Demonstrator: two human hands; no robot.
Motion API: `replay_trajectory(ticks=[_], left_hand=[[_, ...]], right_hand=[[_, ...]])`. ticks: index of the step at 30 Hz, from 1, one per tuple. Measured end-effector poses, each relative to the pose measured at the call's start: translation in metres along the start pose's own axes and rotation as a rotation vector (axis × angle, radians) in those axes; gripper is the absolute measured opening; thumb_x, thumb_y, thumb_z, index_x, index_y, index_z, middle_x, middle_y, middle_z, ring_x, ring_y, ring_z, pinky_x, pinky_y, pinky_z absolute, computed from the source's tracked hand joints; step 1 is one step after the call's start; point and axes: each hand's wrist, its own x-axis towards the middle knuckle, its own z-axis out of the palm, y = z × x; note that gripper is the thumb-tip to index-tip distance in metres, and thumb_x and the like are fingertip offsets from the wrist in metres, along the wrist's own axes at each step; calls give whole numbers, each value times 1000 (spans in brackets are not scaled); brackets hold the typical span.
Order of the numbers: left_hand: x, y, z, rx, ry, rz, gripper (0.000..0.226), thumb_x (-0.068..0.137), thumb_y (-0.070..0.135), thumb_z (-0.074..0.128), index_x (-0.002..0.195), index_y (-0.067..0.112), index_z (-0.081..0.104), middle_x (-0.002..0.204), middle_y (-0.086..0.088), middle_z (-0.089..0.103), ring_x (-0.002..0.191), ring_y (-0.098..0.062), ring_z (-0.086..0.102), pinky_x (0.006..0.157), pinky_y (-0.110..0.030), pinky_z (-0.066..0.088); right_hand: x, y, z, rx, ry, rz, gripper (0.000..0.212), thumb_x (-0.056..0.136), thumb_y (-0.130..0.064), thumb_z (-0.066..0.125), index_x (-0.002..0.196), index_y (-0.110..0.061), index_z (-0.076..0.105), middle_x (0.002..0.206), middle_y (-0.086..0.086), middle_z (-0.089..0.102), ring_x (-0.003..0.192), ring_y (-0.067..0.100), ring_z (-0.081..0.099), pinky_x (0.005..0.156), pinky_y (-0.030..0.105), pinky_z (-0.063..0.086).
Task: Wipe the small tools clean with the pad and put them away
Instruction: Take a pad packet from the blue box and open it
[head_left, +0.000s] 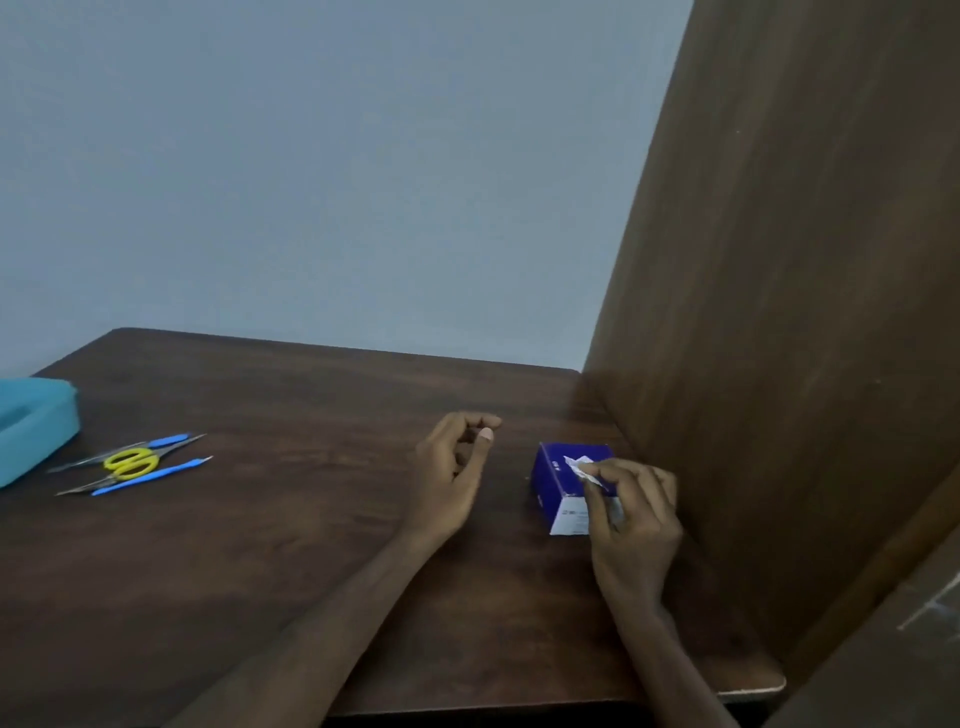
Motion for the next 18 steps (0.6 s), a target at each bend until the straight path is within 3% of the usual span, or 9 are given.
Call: replay_trajectory(ticks=[4,6,9,12,15,18], left_hand=[[8,-11,-69,154,-70,93,11,104,19,69,112,25,73,105,12,69,85,-14,67,68,-23,54],[23,-25,-98,217,-49,76,11,103,18,70,110,26,73,102,12,69,84,-12,66,68,-19,49],[40,-50,-134,312,-45,36,13,103,19,68,111,28,74,101,15,70,80,-10,65,68,-19,49],[43,-76,-149,376,-33,11,13,105,20,65,114,26,74,96,20,68,75,-1,63,69,-11,44],[49,-92,-150,308,65,-64,17,108,25,59,119,24,72,104,15,75,86,1,68,76,-13,48],[55,-98,-147,329,45,-78,19,109,26,57,115,25,74,105,15,76,92,1,70,79,-20,53]], right_hand=[[-4,-58,17,176,-103,-136,9,90,-12,74,97,-5,76,100,7,73,97,15,62,95,13,45],[-5,-94,40,308,-249,-63,8,89,-10,79,96,-12,76,98,-1,72,92,6,63,86,10,46],[-4,-132,103,495,-459,267,13,92,-16,83,90,-26,75,85,-13,75,78,4,69,70,21,53],[1,-138,172,690,-575,605,12,91,-14,82,95,-22,76,88,-6,81,83,15,77,77,45,64],[5,-134,208,763,-613,683,24,92,-9,80,108,-25,73,90,-4,82,77,19,75,73,43,62],[5,-126,221,780,-598,659,26,94,-7,78,110,-26,70,86,-1,81,70,15,72,72,41,61]])
